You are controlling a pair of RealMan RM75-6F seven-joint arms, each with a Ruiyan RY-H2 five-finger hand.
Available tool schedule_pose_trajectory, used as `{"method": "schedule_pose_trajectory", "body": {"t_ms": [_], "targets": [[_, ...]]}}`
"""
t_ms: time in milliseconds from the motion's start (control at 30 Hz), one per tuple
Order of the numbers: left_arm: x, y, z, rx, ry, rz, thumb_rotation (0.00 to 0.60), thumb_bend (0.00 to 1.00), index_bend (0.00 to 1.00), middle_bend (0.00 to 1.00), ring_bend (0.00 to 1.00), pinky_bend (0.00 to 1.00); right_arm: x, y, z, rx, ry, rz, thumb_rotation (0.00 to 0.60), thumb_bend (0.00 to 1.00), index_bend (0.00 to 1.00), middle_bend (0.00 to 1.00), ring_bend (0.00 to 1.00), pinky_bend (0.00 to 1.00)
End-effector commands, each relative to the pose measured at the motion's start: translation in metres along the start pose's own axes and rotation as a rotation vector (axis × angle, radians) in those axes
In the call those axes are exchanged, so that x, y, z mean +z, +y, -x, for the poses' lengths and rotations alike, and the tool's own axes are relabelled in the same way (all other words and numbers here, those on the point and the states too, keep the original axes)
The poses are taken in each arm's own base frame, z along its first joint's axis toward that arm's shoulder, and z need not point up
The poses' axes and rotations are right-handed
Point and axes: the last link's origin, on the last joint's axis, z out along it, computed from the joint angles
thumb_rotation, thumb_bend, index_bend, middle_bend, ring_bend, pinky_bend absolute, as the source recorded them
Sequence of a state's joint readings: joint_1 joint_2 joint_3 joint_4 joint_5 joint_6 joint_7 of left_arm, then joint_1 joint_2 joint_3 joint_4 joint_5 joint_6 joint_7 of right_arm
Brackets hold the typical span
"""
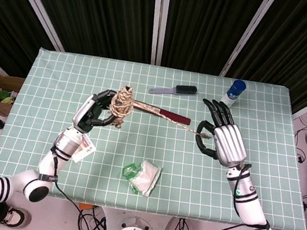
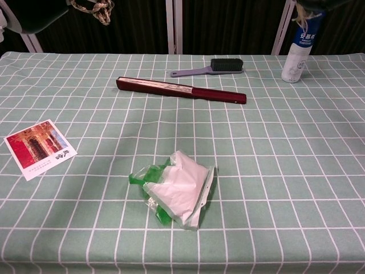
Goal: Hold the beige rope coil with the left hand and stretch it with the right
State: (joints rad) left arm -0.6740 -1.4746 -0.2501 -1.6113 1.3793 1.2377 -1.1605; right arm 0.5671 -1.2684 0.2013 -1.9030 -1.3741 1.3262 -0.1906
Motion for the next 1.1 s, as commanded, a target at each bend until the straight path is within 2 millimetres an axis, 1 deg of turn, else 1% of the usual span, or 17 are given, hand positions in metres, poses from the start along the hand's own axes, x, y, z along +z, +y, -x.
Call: {"method": "schedule_pose_trajectory", "body": {"t_ms": [33, 333, 567, 800, 867, 900, 933, 967, 1000, 1033, 1067, 1100], "targets": [[0.000, 0.004, -0.006, 0.058, 0.027, 0.002, 0.600, 0.49, 0.78, 0.80, 0.64, 0.68, -0.012, 0.012, 0.008, 0.020, -0.006, 0.024, 0.600, 0.48, 1.00, 0.09, 0.00, 0.00], [-0.001, 0.015, -0.012, 0.210, 0.086, 0.005, 0.600, 0.49, 0.78, 0.80, 0.64, 0.68, -0.030, 0.026, 0.023, 0.094, 0.000, 0.044, 0.600, 0.48, 1.00, 0.09, 0.00, 0.00], [-0.002, 0.018, -0.010, 0.302, 0.092, 0.021, 0.600, 0.49, 0.78, 0.80, 0.64, 0.68, -0.038, 0.030, 0.030, 0.120, -0.004, 0.048, 0.600, 0.48, 1.00, 0.09, 0.00, 0.00], [-0.002, 0.023, -0.007, 0.327, 0.101, 0.039, 0.600, 0.49, 0.78, 0.80, 0.64, 0.68, -0.044, 0.032, 0.037, 0.130, -0.014, 0.053, 0.600, 0.48, 1.00, 0.10, 0.00, 0.00], [-0.002, 0.023, -0.006, 0.326, 0.099, 0.040, 0.600, 0.49, 0.78, 0.80, 0.64, 0.68, -0.046, 0.034, 0.039, 0.136, -0.024, 0.052, 0.600, 0.43, 0.98, 0.09, 0.00, 0.00], [-0.003, 0.024, -0.006, 0.325, 0.099, 0.041, 0.600, 0.49, 0.78, 0.80, 0.64, 0.68, -0.046, 0.035, 0.040, 0.139, -0.027, 0.053, 0.600, 0.38, 0.92, 0.07, 0.00, 0.00], [-0.003, 0.024, -0.006, 0.324, 0.098, 0.043, 0.600, 0.49, 0.78, 0.80, 0.64, 0.68, -0.047, 0.036, 0.040, 0.145, -0.030, 0.057, 0.600, 0.31, 0.82, 0.05, 0.00, 0.00], [-0.003, 0.025, -0.006, 0.323, 0.097, 0.045, 0.600, 0.49, 0.78, 0.80, 0.64, 0.68, -0.048, 0.037, 0.041, 0.150, -0.035, 0.061, 0.600, 0.25, 0.68, 0.02, 0.00, 0.00], [-0.003, 0.025, -0.006, 0.322, 0.097, 0.047, 0.600, 0.49, 0.78, 0.80, 0.64, 0.68, -0.048, 0.039, 0.041, 0.151, -0.043, 0.068, 0.600, 0.22, 0.57, 0.01, 0.00, 0.00], [-0.003, 0.026, -0.007, 0.322, 0.097, 0.050, 0.600, 0.49, 0.78, 0.80, 0.64, 0.68, -0.049, 0.040, 0.041, 0.149, -0.049, 0.077, 0.600, 0.15, 0.35, 0.00, 0.00, 0.00], [-0.002, 0.027, -0.007, 0.322, 0.097, 0.052, 0.600, 0.49, 0.78, 0.80, 0.64, 0.68, -0.049, 0.041, 0.041, 0.149, -0.055, 0.088, 0.600, 0.13, 0.23, 0.00, 0.00, 0.00], [-0.003, 0.027, -0.007, 0.321, 0.097, 0.055, 0.600, 0.49, 0.78, 0.80, 0.64, 0.68, -0.050, 0.043, 0.041, 0.155, -0.059, 0.103, 0.600, 0.08, 0.07, 0.00, 0.00, 0.00]]}}
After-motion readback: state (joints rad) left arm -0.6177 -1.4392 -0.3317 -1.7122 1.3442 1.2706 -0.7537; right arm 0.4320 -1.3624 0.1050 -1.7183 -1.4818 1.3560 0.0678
